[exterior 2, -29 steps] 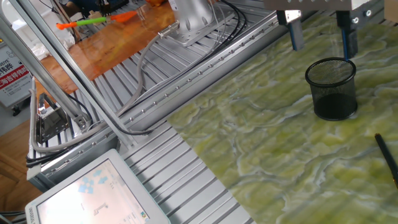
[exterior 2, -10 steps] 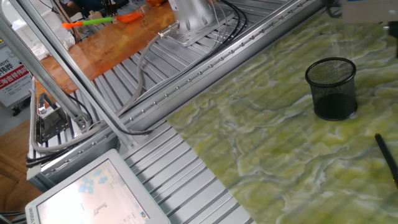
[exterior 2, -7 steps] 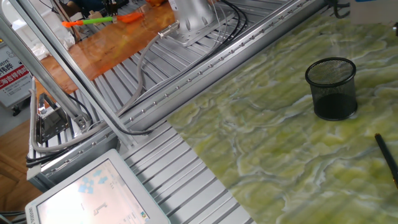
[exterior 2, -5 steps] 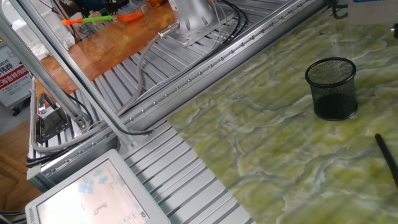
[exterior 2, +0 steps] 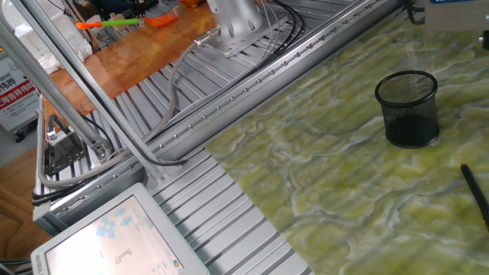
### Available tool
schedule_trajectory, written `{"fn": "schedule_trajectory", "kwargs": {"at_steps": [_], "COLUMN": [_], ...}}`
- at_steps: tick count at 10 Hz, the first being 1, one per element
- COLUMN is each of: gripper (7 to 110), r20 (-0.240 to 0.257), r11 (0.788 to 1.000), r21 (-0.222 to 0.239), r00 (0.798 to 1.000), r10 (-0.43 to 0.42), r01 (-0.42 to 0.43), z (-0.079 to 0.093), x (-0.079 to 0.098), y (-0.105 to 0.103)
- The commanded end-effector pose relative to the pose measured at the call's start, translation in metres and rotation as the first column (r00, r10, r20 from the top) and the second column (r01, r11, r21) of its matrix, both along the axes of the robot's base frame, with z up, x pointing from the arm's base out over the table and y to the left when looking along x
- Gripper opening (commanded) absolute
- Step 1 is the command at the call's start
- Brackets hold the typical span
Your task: Put the pen into the pen holder
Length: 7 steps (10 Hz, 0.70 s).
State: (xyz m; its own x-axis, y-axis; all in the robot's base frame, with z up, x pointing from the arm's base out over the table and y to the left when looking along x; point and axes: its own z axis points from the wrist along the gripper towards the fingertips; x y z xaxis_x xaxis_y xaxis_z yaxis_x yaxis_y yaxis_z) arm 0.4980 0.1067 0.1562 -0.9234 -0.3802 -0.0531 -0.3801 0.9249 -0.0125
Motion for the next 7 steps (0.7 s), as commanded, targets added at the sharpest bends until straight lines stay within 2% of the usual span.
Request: {"fn": "schedule_trajectory", "kwargs": {"at_steps": [1,3,5,7], "gripper": [7,7,7,7], "r20": [0.017,0.022,0.019,0.022], "r11": [0.999,1.0,1.0,1.0], "r21": [-0.028,-0.004,-0.006,0.008], "r00": [0.999,1.0,1.0,1.0], "r10": [-0.045,-0.016,-0.018,0.006], "r01": [0.046,0.016,0.018,-0.006], "z": [0.002,0.002,0.002,0.007], "x": [0.005,0.006,0.005,0.058], "y": [-0.009,-0.002,-0.003,0.025]}}
